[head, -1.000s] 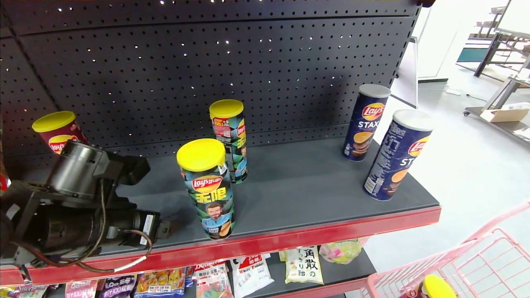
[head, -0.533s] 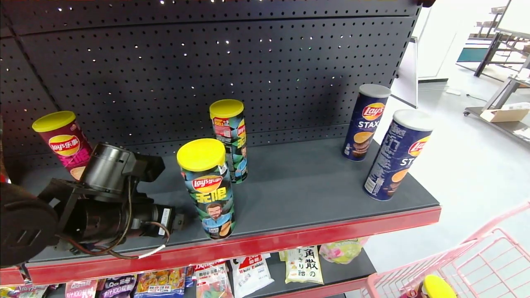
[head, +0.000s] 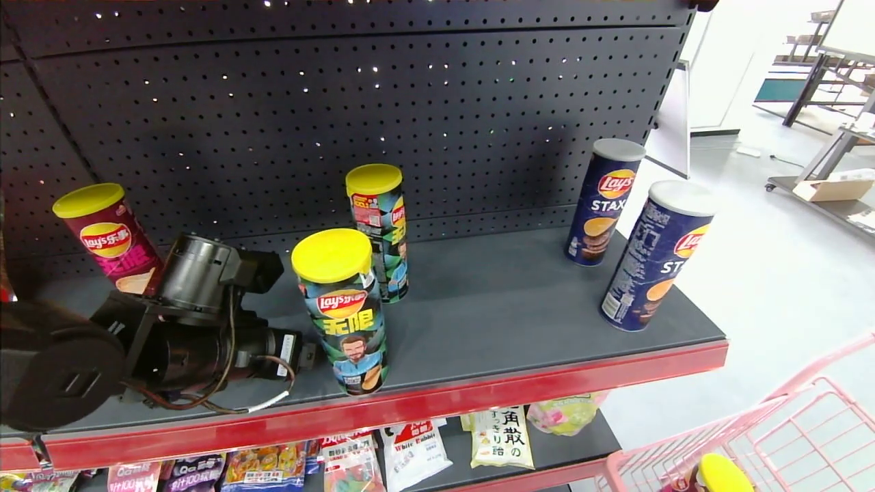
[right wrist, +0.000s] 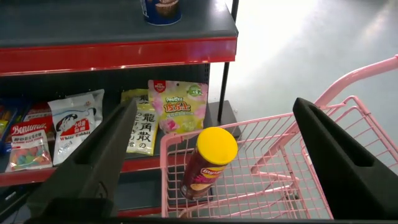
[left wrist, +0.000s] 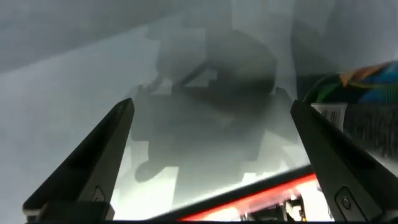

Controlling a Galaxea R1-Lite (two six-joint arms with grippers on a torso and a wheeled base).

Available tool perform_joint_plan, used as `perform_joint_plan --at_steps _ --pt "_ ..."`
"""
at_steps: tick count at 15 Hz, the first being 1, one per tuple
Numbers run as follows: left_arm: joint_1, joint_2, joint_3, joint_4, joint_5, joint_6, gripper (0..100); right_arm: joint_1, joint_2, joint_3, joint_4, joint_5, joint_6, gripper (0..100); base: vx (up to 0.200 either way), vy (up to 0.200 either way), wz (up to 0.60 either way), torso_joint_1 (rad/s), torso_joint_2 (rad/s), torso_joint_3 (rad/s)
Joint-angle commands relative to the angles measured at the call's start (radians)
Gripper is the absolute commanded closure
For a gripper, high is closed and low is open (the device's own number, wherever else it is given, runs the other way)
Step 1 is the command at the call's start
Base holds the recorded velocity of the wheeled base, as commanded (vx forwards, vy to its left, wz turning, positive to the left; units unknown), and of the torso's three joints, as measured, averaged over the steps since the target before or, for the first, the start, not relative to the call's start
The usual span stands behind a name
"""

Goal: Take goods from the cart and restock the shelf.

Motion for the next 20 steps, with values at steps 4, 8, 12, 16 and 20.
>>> perform_joint_plan --at_steps 4,8,12,16,20 --pt "-0.003 0.031 -0.012 -0.013 0.001 0.002 0 0.001 0.003 0.0 0.0 -0.001 0.001 0 0.0 0.0 0.0 0.0 0.0 0.0" --pt "-0.004 0.046 -0.035 -0.017 0.001 0.002 0 0.0 0.003 0.0 -0.001 0.0 0.001 0 0.0 0.0 0.0 0.0 0.0 0.0" --pt "-0.006 0.057 -0.049 -0.017 0.001 0.002 0 0.0 0.003 0.0 0.0 0.0 0.001 0 0.0 0.0 0.0 0.0 0.0 0.0" --pt "-0.024 0.062 -0.056 -0.017 0.001 0.002 0 0.0 0.003 0.0 -0.001 0.0 0.001 0 0.0 0.0 0.0 0.0 0.0 0.0" --pt "-0.036 0.072 -0.069 -0.017 0.001 0.0 0 0.0 0.003 0.0 -0.001 0.002 0.001 0 0.0 0.0 0.0 0.0 0.0 0.0"
